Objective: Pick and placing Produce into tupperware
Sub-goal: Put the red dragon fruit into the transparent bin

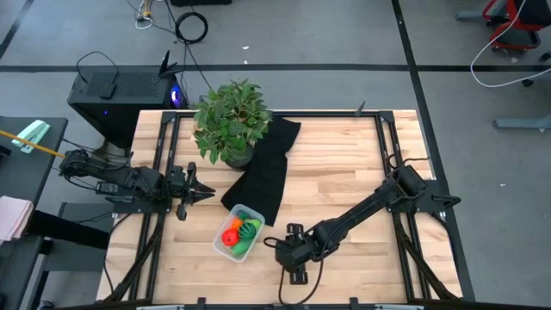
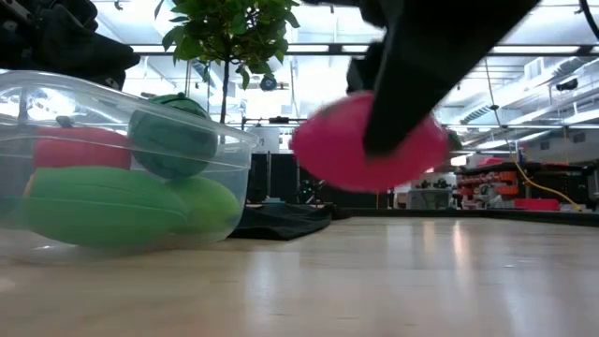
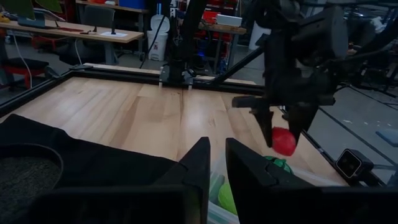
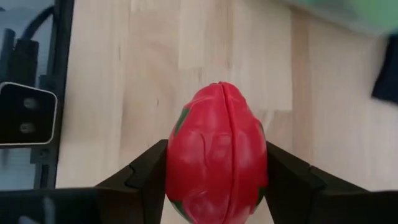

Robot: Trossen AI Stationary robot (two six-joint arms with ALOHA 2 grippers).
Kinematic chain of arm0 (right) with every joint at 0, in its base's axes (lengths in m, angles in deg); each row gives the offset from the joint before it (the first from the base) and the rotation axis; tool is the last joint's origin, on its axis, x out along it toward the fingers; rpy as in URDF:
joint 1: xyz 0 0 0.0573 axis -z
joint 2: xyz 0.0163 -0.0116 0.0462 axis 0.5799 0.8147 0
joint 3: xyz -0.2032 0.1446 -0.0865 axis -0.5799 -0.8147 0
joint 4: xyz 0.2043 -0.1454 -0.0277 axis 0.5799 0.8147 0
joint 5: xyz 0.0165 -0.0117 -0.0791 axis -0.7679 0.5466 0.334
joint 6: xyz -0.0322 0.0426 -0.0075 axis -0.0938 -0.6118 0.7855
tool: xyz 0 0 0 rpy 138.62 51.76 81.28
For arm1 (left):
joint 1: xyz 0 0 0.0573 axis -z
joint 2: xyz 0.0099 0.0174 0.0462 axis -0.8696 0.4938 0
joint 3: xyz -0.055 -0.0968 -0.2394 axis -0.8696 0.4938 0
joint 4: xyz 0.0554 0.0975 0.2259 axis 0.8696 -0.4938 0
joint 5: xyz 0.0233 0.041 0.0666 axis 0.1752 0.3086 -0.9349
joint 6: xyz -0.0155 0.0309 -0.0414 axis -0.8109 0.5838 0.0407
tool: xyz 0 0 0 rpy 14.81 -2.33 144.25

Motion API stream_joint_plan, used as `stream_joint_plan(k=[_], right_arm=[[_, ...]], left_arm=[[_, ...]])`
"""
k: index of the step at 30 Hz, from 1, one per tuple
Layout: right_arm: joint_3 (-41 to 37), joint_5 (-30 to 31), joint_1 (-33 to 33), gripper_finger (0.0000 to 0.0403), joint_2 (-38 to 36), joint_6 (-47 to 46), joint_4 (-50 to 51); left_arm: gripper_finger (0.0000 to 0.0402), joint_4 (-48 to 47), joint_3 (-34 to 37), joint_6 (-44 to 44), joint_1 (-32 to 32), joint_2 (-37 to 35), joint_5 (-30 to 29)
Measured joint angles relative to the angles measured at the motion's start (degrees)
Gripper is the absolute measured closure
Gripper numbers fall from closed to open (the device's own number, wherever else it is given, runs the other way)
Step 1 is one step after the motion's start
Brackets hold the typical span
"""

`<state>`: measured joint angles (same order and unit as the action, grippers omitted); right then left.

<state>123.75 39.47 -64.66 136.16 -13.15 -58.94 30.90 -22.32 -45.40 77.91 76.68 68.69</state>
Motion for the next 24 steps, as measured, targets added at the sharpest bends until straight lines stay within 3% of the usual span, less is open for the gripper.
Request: stream_joint_plan(k=[14, 24], right_arm=[[11.13, 1.97, 2.49, 0.0190, -0.05, 8.62, 9.06], [15.58, 3.02, 4.81, 0.0190, -0.17, 16.15, 8.33]], left_arm=[[0.0346, 0.02, 0.00, 0.00, 0.00, 0.00, 0.00], [0.0339, 0.04, 0.00, 0.00, 0.00, 0.00, 0.00]])
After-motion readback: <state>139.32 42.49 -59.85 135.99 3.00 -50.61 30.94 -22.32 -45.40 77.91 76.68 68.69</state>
